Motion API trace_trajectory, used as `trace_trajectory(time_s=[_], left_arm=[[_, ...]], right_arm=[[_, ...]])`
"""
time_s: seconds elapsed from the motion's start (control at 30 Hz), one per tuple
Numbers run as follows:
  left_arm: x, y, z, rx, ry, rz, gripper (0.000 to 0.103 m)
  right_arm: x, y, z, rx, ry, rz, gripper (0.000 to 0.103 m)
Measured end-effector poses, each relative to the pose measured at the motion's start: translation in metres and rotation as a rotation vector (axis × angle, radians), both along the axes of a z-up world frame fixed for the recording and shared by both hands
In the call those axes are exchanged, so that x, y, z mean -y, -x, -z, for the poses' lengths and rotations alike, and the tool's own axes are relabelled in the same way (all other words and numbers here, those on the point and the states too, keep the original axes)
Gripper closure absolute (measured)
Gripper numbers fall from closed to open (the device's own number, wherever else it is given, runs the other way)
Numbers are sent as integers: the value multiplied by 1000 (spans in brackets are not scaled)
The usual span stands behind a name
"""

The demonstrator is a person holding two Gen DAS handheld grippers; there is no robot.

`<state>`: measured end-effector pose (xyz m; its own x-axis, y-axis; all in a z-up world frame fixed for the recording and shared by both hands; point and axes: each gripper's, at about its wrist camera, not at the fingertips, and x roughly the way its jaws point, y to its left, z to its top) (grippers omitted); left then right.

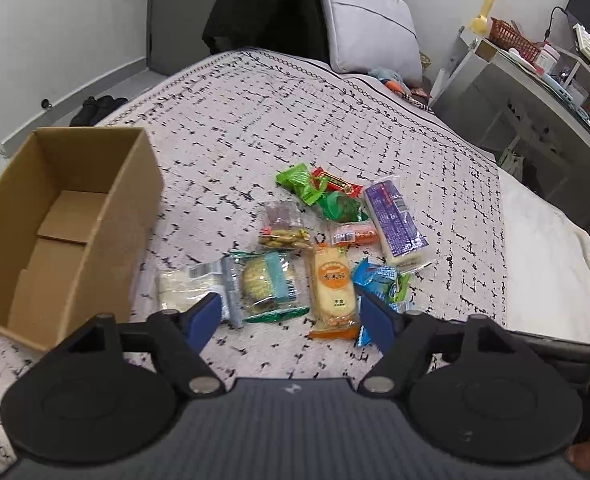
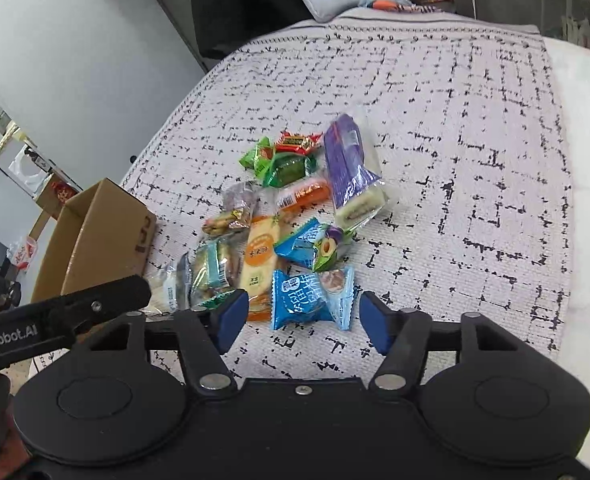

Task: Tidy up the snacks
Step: 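Reach the left tool to the yellow bread roll while the right tool reaches the blue packet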

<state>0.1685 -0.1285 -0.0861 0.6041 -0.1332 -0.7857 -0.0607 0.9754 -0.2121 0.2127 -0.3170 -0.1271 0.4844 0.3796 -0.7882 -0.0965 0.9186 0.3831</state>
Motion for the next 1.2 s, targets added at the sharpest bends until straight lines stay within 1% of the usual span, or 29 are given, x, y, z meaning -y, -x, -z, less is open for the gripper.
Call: trace_trajectory(time_s=[0.1,0.2,0.3,0.33,0.37,0.47,0.57,0.73,0.8,0.83,0.87,0.9,0.93,1.03,1.1,1.13,1.17,1.2], left_arm=[[2,-11,9,-19,20,2,38],[4,-21,16,-29,35,12,41],[6,-31,23,-44,51,14,48],[6,-34,25,-49,58,17,49],[7,-38,28,-57,65,20,50],[12,-49,36,-83,81,27,52],[19,-59,45,-108,99,47,52],[28,-72,62,-156,105,53,52],[31,-75,67,-167,99,59,52],[33,-77,70,-172,96,62,52],[35,-79,72,-174,95,69,52],[37,-81,74,-178,97,78,52],[39,-83,76,-185,96,84,52],[44,-89,85,-213,65,93,52],[43,-92,89,-229,68,87,54],[42,-92,89,-231,60,84,60],[42,-92,89,-234,51,79,64],[40,-92,88,-237,49,74,68]], right_arm=[[-3,-7,7,-14,6,-6,45],[-6,-13,14,-29,9,-10,45],[-11,-19,22,-50,11,-15,52],[-12,-21,25,-55,15,-15,56],[-14,-23,28,-61,24,-16,62],[-15,-27,34,-77,31,-16,67],[-16,-26,32,-76,61,-23,68],[-7,-27,27,-97,112,-6,67],[-8,-27,24,-94,143,-12,66],[-8,-27,23,-93,154,-14,59],[-8,-28,23,-96,161,-11,43],[-8,-28,22,-99,159,-3,36],[-8,-28,23,-98,158,5,32],[-14,-31,30,-109,180,-3,33],[-20,-32,37,-125,201,-22,43],[-21,-31,38,-120,216,-26,47],[-22,-30,37,-117,225,-28,52],[-22,-29,35,-115,227,-29,53]])
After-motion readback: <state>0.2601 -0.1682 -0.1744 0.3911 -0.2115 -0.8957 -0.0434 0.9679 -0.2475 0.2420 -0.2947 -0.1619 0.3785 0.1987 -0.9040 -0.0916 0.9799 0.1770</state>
